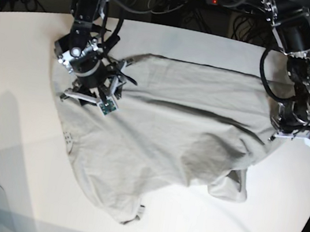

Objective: Layout the t-shirt on the table in an organized manner, then fold the t-shirt properly
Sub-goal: 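Grasp the shirt hem with both grippers and pull it taut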

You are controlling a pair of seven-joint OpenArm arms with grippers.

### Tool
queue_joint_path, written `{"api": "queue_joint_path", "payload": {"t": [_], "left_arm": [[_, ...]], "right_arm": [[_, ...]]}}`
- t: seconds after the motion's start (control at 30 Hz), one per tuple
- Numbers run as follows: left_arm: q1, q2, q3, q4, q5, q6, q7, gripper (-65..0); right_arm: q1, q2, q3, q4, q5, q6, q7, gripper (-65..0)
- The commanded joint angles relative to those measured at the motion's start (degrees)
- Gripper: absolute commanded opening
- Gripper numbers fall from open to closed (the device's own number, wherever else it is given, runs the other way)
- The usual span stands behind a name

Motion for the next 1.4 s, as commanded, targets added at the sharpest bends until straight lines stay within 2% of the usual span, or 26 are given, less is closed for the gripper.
{"api": "queue_joint_path", "payload": {"t": [0.0,0.03,0.13,0.2,0.5,0.6,0.9,1.1,1.37], "left_arm": [[-0.4,-1.3,-0.1,0.0,0.7,0.2,0.5,-61.6],[-0.3,-1.8,-0.1,-0.3,0.7,0.2,0.7,-65.0],[1.6,-3.1,-0.1,-0.4,0.7,0.2,1.0,-64.6],[3.2,-3.6,-0.1,0.0,0.7,0.2,0.6,-64.9],[11.3,-5.5,-0.1,1.4,0.7,0.2,1.1,-64.9],[15.4,-5.9,-0.1,7.0,0.6,0.2,1.2,-64.9],[25.3,-5.8,-0.1,28.5,0.2,0.2,1.2,-64.9],[24.2,-5.8,-0.2,34.8,0.2,0.2,1.2,-64.9],[14.1,-5.8,-0.5,30.3,0.3,0.3,1.2,-64.5]], "right_arm": [[0.6,-0.3,-0.1,0.8,0.6,-0.8,1.0,-44.4],[0.5,-0.3,-0.1,0.8,0.6,-0.8,1.0,-48.5],[0.0,-0.2,-0.1,0.6,0.6,-0.8,0.9,-61.4],[-0.6,0.2,-0.1,-0.8,0.5,-0.8,0.9,-65.0],[-6.4,4.1,-0.2,-4.3,0.5,-0.8,1.5,-65.0],[-8.9,5.1,-0.5,-3.0,0.5,-0.8,1.5,-65.0],[-15.2,5.0,-1.0,7.3,0.6,-0.8,1.6,-65.0],[-16.3,4.8,-4.6,14.5,0.6,-0.8,1.0,-65.0],[-14.8,4.0,-7.5,14.9,0.6,-0.8,0.9,-65.0]]}}
